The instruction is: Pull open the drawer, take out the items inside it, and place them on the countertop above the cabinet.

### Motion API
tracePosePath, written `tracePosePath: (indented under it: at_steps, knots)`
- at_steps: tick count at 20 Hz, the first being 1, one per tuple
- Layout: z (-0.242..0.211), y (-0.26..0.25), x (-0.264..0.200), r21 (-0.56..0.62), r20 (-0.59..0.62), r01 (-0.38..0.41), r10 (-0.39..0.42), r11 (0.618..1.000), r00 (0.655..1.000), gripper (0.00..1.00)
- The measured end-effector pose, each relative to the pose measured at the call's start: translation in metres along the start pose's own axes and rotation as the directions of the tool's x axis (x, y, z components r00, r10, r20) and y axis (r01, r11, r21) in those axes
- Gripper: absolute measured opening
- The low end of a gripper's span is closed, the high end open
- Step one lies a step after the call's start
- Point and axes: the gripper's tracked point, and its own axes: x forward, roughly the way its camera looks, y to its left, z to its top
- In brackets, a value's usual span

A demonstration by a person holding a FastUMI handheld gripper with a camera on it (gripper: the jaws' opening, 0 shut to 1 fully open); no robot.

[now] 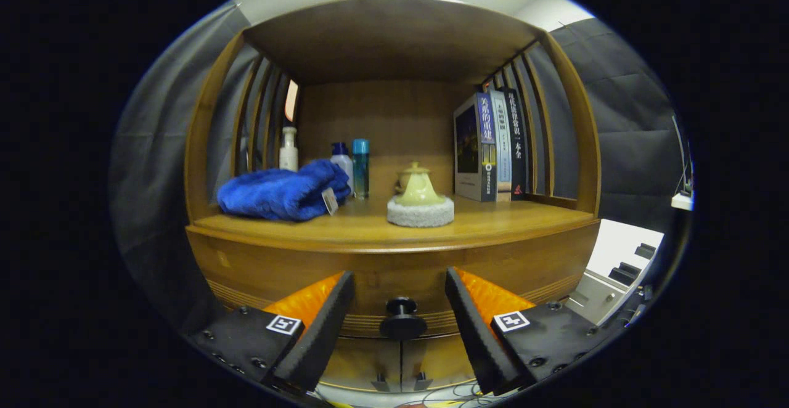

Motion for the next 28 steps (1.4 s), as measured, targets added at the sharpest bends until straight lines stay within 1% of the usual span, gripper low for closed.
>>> tracePosePath:
  at_steps: [2,4,7,12,16,19,22,28]
  knots:
    - [0.022,0.004,-0.026,0.053,0.017,-0.03,0.03,0.998,0.999,0.97]
    - [0.044,0.005,-0.053,0.082,0.022,-0.057,0.056,0.995,0.998,0.97]
    - [0.069,-0.003,-0.096,0.046,0.028,-0.074,0.073,0.996,0.997,0.98]
    - [0.103,-0.009,-0.173,0.004,0.051,-0.144,0.143,0.99,0.988,0.96]
    - [0.128,-0.011,-0.22,-0.018,0.091,-0.157,0.158,0.988,0.983,0.96]
    - [0.135,-0.005,-0.239,-0.003,0.102,-0.173,0.172,0.985,0.98,0.96]
    - [0.138,-0.004,-0.25,-0.029,0.103,-0.17,0.172,0.985,0.98,0.96]
    - [0.144,-0.001,-0.254,-0.018,0.117,-0.178,0.179,0.984,0.977,0.96]
